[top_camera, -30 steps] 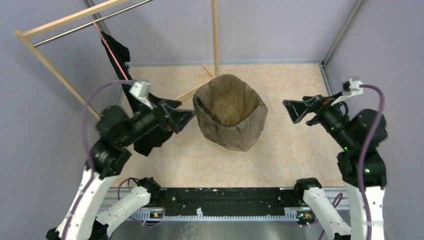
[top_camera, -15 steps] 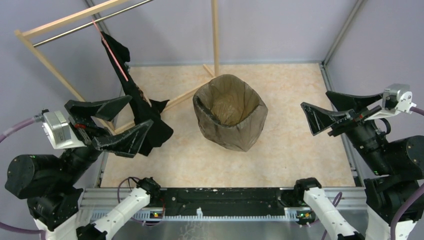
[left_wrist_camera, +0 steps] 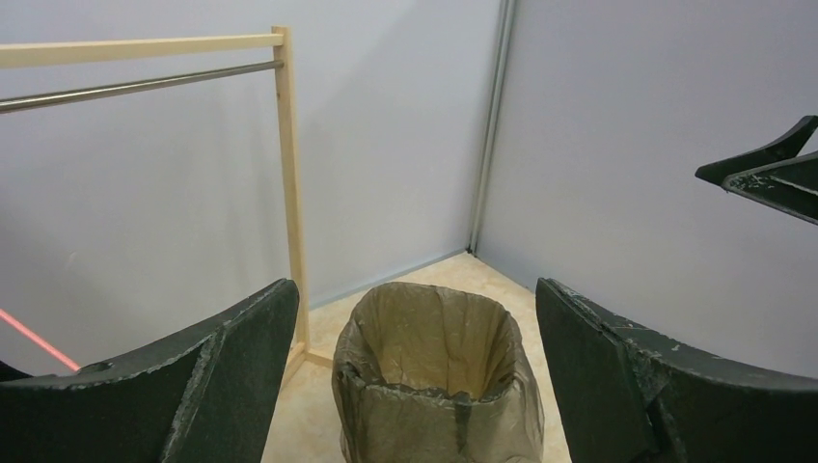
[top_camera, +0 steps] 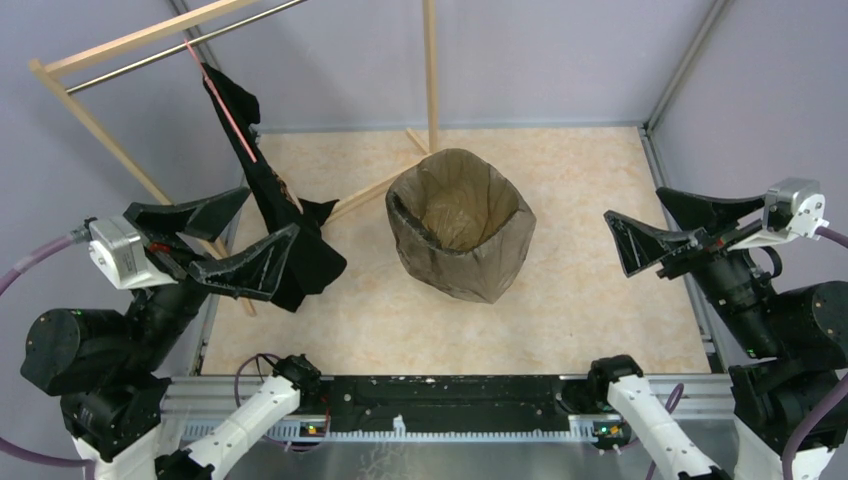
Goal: Put the trash bags into the trash bin
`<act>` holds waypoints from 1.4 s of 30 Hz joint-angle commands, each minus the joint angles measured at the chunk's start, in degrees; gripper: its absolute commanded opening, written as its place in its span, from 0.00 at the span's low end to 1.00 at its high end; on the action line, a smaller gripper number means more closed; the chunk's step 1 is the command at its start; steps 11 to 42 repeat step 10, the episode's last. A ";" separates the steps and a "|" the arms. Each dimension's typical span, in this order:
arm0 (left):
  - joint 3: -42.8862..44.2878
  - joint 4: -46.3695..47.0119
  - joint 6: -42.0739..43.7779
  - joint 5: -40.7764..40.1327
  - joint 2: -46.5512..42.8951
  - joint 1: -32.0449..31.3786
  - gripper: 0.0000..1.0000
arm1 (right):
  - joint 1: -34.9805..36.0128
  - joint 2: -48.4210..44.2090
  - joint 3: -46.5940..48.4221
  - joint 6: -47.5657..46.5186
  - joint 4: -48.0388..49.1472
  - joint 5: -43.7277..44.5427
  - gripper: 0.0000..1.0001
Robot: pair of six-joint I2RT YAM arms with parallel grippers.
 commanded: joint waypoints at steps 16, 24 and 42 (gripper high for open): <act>-0.70 1.60 0.14 -1.75 1.38 -0.06 0.99 | 2.94 -2.01 -3.73 -1.26 2.44 6.34 0.99; -0.70 1.60 0.14 -1.75 1.38 -0.06 0.99 | 2.94 -2.01 -3.73 -1.26 2.44 6.34 0.99; -0.70 1.60 0.14 -1.75 1.38 -0.06 0.99 | 2.94 -2.01 -3.73 -1.26 2.44 6.34 0.99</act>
